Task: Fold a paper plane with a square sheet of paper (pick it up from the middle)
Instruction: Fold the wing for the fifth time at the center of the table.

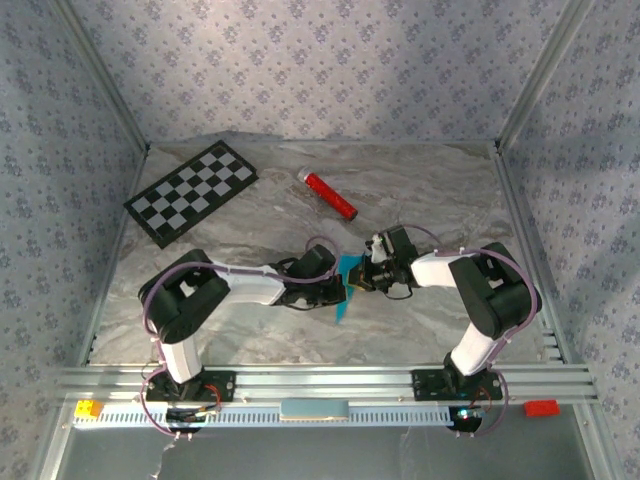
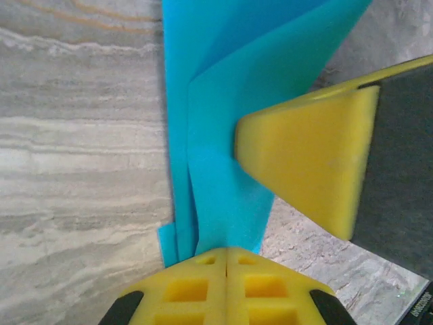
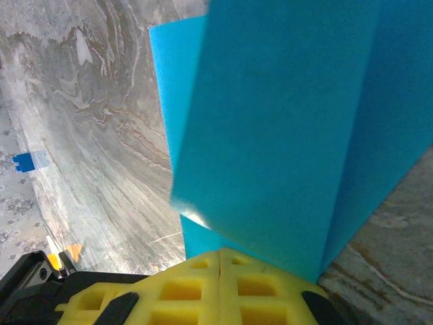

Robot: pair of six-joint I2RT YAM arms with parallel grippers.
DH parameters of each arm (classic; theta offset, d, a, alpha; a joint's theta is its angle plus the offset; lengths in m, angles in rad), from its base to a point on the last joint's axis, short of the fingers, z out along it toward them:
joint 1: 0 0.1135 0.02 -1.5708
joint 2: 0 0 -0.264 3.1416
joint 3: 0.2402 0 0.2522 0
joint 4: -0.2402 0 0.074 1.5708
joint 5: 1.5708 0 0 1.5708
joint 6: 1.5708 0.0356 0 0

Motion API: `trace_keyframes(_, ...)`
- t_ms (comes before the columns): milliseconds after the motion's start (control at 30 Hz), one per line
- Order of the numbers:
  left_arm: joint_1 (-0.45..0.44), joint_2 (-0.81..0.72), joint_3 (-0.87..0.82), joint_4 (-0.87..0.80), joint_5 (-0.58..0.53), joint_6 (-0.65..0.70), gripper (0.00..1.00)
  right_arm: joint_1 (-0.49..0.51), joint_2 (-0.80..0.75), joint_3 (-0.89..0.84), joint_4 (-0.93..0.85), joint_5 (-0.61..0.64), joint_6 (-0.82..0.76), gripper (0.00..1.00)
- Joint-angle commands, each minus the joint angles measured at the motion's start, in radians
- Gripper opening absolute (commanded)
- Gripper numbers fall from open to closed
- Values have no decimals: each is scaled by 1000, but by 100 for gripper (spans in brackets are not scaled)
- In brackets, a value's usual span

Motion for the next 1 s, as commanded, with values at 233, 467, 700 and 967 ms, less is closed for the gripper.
trace_keyframes(233, -31, 43, -27, -247, -58, 4, 0, -19, -57, 11, -133, 73, -15, 2)
trace_keyframes(467, -42, 20, -54, -269, -48, 55, 0, -50, -179, 26, -175, 68, -61, 5)
trace_keyframes(700, -42, 4, -63, -277, -53, 73, 0, -11, -189, 5, -127, 16, -90, 5)
trace_keyframes(967, -42, 8, -58, -282, -55, 70, 0, 32, -89, 23, -102, 52, -87, 3)
